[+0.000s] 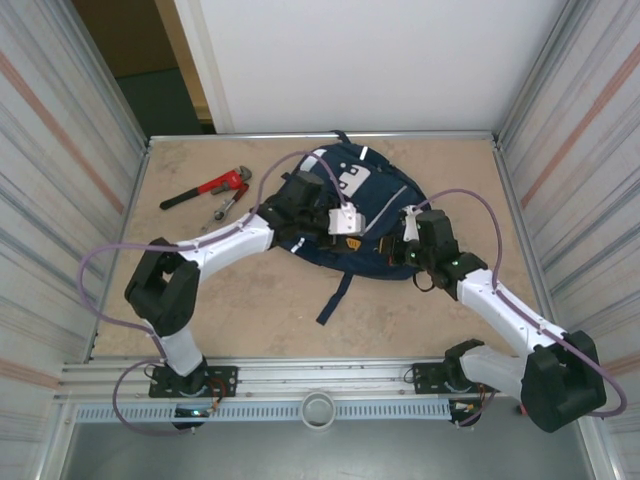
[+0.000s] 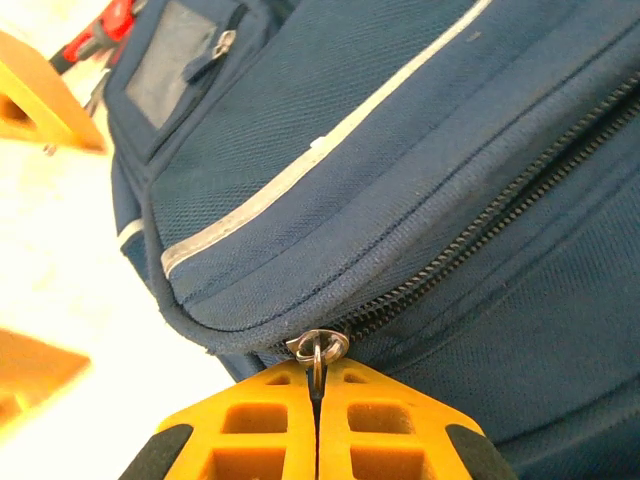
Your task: Pack the student bag
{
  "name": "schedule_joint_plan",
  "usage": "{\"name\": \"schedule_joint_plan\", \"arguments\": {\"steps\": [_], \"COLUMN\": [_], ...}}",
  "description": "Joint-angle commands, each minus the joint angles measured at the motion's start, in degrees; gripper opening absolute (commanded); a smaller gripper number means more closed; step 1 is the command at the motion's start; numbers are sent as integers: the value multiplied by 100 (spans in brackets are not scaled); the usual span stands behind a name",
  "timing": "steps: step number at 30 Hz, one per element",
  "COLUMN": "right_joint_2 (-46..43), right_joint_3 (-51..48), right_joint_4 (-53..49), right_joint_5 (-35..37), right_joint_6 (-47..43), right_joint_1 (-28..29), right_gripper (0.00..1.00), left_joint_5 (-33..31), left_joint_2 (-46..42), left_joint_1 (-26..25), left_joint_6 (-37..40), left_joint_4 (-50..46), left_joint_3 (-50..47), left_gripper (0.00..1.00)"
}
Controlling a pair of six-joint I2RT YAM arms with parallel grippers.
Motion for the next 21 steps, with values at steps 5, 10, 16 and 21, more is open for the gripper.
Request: {"name": "schedule_joint_plan", "arguments": {"steps": [5, 10, 16, 21], "right_joint_2": [-229, -328, -415, -131], "right_joint_3": [263, 164, 23, 234], "right_joint_4": [260, 115, -435, -1016], "right_joint_5": [-351, -266, -14, 446], "right_joint_6": [124, 69, 3, -26], "right_joint_1": [347, 285, -376, -992], "right_gripper": [0, 0, 0, 0], "left_joint_5": [-451, -411, 635, 1404], "left_joint_2": [454, 514, 186, -145], "left_joint_1": [-201, -70, 355, 741], "left_joint_6": [325, 482, 530, 480], "left_joint_4": [-348, -298, 77, 474], "left_joint_3": [431, 405, -48, -578], "left_gripper": [51, 17, 0, 0]}}
